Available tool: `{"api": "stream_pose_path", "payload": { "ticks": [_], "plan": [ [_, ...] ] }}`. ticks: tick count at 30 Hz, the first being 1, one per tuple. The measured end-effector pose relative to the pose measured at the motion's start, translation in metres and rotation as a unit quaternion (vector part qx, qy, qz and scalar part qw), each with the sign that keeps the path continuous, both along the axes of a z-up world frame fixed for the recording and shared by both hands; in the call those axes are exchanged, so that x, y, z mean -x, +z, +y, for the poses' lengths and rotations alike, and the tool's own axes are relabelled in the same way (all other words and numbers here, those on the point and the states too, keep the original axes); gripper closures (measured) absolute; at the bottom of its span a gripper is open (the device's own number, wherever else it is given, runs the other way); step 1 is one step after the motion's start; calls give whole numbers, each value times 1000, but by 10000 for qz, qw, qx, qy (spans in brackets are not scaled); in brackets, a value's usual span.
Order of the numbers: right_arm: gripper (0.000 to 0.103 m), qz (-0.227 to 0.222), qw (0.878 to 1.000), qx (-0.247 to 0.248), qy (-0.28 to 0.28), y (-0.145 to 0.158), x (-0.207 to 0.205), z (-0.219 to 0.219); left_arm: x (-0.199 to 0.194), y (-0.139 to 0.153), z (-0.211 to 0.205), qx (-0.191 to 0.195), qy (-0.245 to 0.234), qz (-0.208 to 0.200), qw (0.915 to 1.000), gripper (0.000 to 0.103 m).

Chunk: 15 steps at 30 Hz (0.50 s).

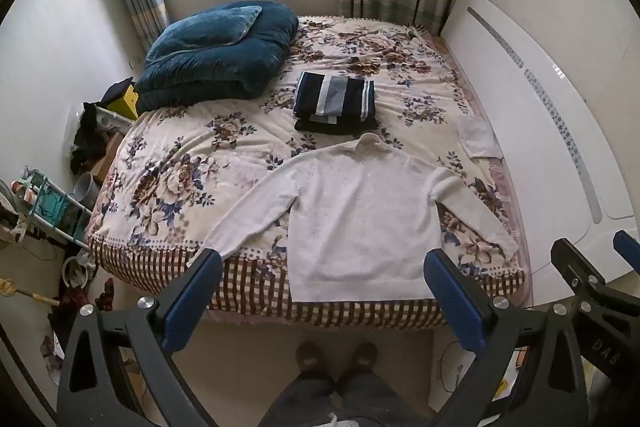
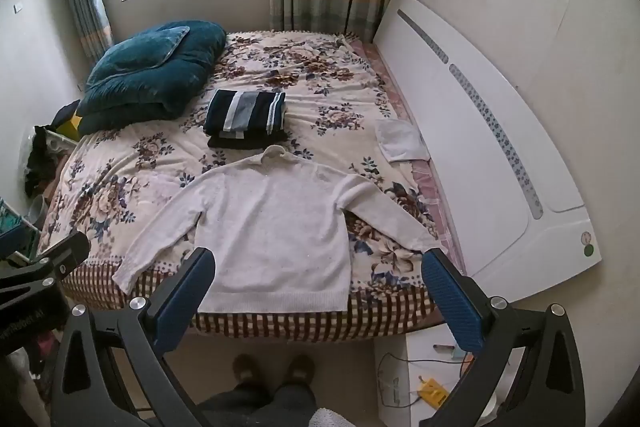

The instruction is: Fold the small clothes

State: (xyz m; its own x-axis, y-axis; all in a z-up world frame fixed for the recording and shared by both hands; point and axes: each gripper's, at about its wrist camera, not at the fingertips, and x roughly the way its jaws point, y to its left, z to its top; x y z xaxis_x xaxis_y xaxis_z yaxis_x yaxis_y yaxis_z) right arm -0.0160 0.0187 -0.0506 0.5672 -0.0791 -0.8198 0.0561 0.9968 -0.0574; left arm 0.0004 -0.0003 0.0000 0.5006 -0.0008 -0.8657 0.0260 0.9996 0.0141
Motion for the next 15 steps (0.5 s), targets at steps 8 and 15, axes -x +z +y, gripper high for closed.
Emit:
{"api": "stream_pose_path", "payload": {
  "ticks": [8,15],
  "plan": [
    [0,31,10000,60,0,0,1,3,1,0,-1,-54,50,-54,10000,0],
    [0,29,10000,57,23,0,0,0,1,2,8,-37,49,-56,10000,0]
  ]
}}
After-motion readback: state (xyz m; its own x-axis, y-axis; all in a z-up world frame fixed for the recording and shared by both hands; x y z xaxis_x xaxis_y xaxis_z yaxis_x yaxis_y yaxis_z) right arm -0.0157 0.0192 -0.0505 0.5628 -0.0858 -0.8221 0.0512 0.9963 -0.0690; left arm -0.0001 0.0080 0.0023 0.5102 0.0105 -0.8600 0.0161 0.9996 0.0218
